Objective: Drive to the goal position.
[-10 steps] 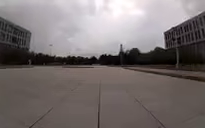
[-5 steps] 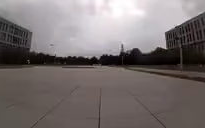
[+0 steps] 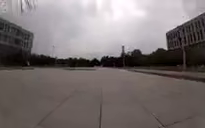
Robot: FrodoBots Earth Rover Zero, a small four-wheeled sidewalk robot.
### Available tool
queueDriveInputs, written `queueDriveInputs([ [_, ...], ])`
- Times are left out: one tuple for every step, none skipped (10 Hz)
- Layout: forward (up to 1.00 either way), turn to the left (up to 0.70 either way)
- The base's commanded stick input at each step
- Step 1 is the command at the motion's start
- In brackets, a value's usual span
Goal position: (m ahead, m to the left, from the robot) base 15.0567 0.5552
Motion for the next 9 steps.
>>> queueDriveInputs([
  [0.7,0.0],
  [0.7,0.0],
  [0.7,0.0],
  [0.7,0.0],
  [0.7,0.0],
  [0.7,0.0],
  [0.7,0.0],
  [0.7,0.0],
  [0.7,-0.04],
])
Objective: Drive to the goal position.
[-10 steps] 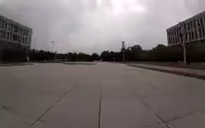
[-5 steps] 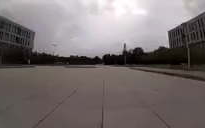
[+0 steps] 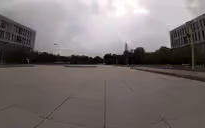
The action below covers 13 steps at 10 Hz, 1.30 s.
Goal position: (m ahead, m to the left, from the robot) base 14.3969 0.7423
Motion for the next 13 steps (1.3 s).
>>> queueDriveInputs([
  [0.7,-0.12],
  [0.7,-0.19],
  [0.7,-0.27],
  [0.7,0.0],
  [0.7,0.0],
  [0.7,0.0],
  [0.7,0.0],
  [0.7,0.0],
  [0.7,0.0],
  [0.7,0.0],
  [0.7,0.0],
  [0.7,0.0],
  [0.7,0.0],
])
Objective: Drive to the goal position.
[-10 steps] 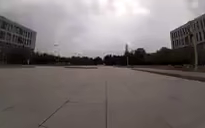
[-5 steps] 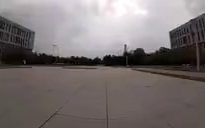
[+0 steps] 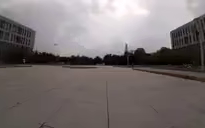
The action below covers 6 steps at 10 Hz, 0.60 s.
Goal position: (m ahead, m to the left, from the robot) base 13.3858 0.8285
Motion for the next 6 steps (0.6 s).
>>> queueDriveInputs([
  [0.7,0.0],
  [0.7,0.0],
  [0.7,0.0],
  [0.7,0.0],
  [0.7,0.0],
  [0.7,0.0],
])
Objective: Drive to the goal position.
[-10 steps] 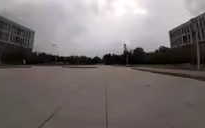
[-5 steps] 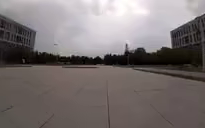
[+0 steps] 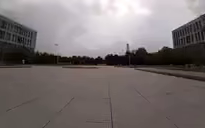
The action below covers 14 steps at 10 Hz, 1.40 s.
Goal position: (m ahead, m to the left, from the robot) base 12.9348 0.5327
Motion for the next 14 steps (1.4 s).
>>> queueDriveInputs([
  [0.7,0.0],
  [0.7,0.0],
  [0.7,0.0],
  [0.7,0.0],
  [0.7,0.0],
  [0.7,0.0],
  [0.7,0.0],
  [0.7,0.0],
  [0.7,0.0],
  [0.7,0.0],
  [0.7,0.0],
  [0.7,0.0],
  [0.7,0.0],
  [0.7,0.0],
])
